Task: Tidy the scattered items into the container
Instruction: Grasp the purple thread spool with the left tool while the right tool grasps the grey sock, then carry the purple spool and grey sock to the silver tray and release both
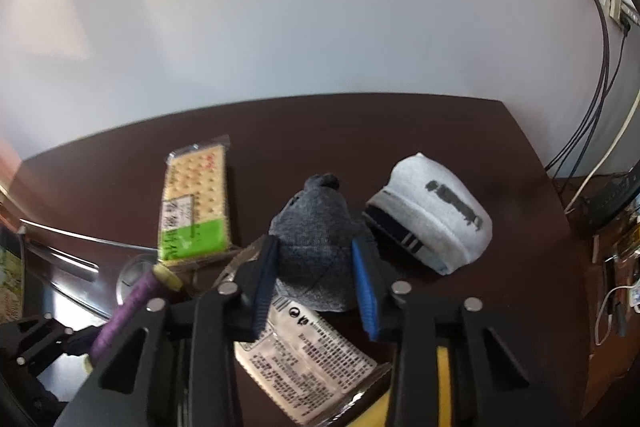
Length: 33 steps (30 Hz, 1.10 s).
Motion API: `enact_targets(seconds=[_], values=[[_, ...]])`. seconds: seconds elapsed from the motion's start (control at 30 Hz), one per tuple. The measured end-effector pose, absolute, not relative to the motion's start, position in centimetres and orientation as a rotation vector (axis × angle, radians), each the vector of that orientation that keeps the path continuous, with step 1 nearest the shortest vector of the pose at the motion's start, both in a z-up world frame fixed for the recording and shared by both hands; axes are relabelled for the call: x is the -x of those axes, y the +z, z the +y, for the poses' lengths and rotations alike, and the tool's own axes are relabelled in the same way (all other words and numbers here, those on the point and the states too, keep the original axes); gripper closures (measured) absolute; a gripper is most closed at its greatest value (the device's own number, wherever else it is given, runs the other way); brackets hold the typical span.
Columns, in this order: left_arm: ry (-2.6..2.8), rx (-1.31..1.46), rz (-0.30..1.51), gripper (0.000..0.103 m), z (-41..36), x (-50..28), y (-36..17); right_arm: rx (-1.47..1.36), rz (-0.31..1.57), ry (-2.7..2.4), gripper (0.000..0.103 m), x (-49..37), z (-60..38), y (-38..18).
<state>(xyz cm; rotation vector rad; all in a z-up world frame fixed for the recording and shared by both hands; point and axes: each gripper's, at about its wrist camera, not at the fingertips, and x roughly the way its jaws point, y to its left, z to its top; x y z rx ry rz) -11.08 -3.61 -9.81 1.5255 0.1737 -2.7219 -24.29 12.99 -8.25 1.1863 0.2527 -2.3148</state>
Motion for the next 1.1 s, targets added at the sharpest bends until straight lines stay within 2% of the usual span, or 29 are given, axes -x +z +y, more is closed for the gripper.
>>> enact_targets(seconds=[0.6,1.1], values=[[-2.825,-1.308,0.211,0.063,-5.6,7.8,-6.4,-1.11,0.158,-2.319,0.069,21.6,13.9,-6.6],[-2.886,-1.149,0.262,0.064,-7.3,3.1,-2.8,-0.993,0.13,-2.263,0.069,15.9,12.0,-3.9]])
